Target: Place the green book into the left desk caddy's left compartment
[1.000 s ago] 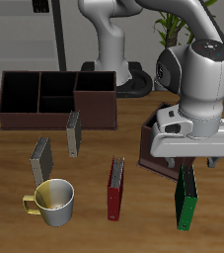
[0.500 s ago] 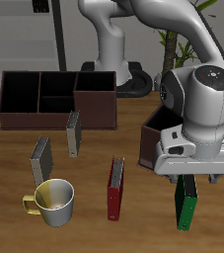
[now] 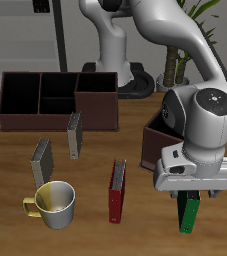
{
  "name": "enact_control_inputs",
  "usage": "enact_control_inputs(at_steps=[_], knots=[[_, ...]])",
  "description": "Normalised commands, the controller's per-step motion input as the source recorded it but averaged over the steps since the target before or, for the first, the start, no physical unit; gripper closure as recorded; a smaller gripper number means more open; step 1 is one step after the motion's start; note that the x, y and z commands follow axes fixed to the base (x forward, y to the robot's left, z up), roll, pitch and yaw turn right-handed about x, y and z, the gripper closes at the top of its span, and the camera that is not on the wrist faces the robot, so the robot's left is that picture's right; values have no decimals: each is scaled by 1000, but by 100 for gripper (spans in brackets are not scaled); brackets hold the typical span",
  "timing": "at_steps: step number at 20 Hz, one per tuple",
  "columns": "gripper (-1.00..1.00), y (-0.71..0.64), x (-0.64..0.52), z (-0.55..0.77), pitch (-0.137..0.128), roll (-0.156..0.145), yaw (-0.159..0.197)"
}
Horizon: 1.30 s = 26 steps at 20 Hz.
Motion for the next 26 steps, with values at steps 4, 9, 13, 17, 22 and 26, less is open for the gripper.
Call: enact_control_inputs(at_steps=[4, 9, 13, 17, 22, 26], knots=[[100, 91, 38, -135, 20, 23, -1], [100, -32, 76, 26, -7, 3, -13], [100, -63, -52, 236, -29, 1, -10], [100, -109, -177, 563, -68, -2, -14], [100, -306, -369, 874, -90, -26, -29], [100, -389, -372, 787, -75, -36, -78]])
